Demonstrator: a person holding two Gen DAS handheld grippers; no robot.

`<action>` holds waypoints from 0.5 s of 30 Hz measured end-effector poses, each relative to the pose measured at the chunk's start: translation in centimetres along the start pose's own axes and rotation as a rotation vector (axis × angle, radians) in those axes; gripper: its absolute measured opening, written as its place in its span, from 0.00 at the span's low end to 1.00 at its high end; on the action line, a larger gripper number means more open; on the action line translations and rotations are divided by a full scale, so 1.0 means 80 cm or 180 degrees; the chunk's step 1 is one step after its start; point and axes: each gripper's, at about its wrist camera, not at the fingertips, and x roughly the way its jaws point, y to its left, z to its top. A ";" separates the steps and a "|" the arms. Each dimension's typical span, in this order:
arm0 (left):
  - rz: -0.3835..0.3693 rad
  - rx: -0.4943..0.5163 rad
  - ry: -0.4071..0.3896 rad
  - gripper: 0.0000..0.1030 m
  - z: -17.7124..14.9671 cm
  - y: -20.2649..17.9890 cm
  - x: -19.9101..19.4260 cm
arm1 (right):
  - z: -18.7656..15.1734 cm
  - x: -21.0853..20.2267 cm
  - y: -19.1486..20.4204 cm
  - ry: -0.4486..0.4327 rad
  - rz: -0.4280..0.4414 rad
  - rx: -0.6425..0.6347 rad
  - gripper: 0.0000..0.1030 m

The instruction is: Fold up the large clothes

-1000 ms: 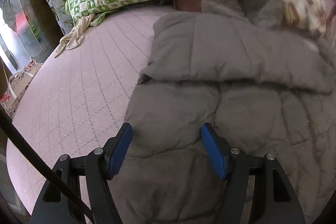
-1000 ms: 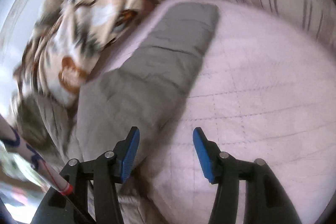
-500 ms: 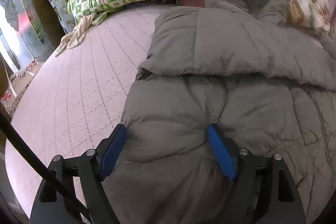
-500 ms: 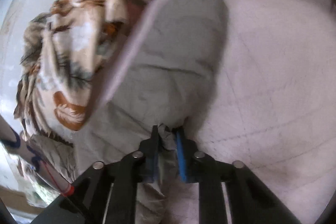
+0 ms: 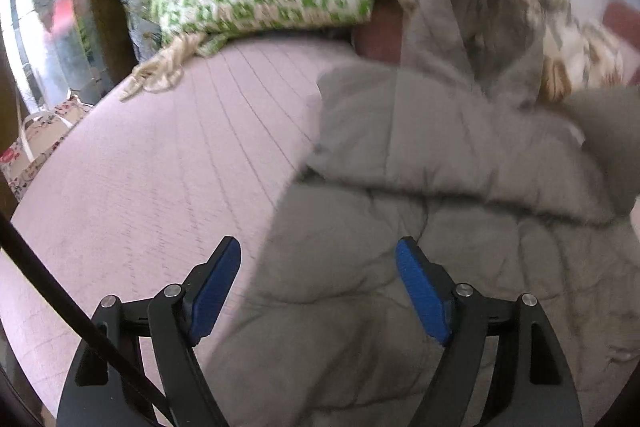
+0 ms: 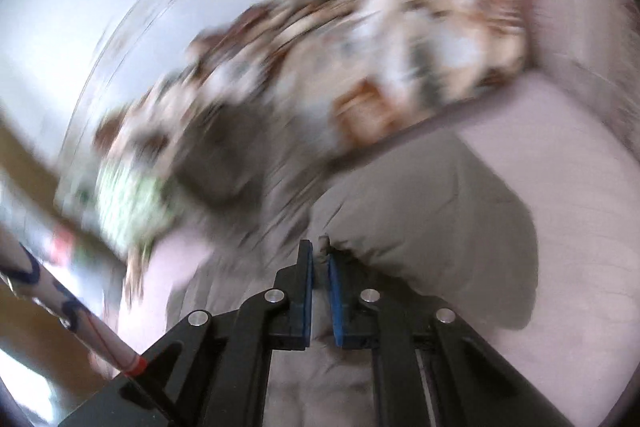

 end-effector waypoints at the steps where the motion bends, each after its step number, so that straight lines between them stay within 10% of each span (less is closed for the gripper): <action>1: 0.0010 -0.0023 -0.0045 0.77 0.002 0.005 -0.007 | -0.017 0.013 0.025 0.0123 0.0051 -0.0171 0.08; 9: -0.0057 -0.0360 -0.0018 0.77 0.013 0.047 -0.023 | -0.150 0.157 0.085 0.0957 0.0009 -0.0501 0.09; 15: -0.0059 -0.0228 -0.0147 0.77 0.014 0.040 -0.044 | -0.199 0.136 0.067 0.0889 -0.0100 -0.0318 0.19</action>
